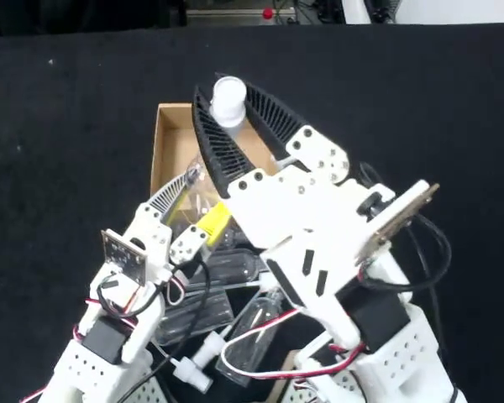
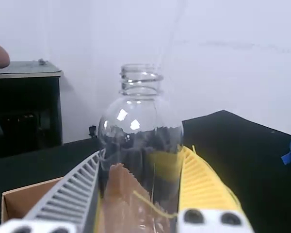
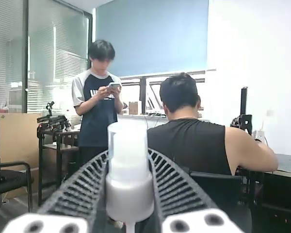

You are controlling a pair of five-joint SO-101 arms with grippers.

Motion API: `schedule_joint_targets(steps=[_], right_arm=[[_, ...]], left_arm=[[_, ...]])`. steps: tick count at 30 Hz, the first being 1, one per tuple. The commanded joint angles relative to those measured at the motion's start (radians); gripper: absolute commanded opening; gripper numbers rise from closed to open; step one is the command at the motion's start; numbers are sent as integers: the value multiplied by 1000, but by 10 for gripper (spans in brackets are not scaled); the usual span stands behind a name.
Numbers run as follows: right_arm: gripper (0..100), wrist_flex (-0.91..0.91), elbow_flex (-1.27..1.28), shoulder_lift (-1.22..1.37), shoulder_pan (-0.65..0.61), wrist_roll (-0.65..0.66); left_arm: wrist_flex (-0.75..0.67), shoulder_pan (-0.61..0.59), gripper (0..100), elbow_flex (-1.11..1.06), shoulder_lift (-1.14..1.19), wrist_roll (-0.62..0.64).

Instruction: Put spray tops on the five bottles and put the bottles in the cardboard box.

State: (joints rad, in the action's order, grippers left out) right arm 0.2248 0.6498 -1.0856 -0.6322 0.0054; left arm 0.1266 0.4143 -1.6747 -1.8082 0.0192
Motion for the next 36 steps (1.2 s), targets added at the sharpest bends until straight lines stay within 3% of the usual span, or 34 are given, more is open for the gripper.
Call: schedule_joint_targets(steps=[1,14,36], right_arm=[[11,-83,18,-13,-15,0],[11,-103,8,56,58,0],[11,-58,-5,-28,57,-2]], left_arm=[[-3,22,30,-25,-17,9],[3,13,30,-25,-17,9],[5,21,30,-25,-17,9]])
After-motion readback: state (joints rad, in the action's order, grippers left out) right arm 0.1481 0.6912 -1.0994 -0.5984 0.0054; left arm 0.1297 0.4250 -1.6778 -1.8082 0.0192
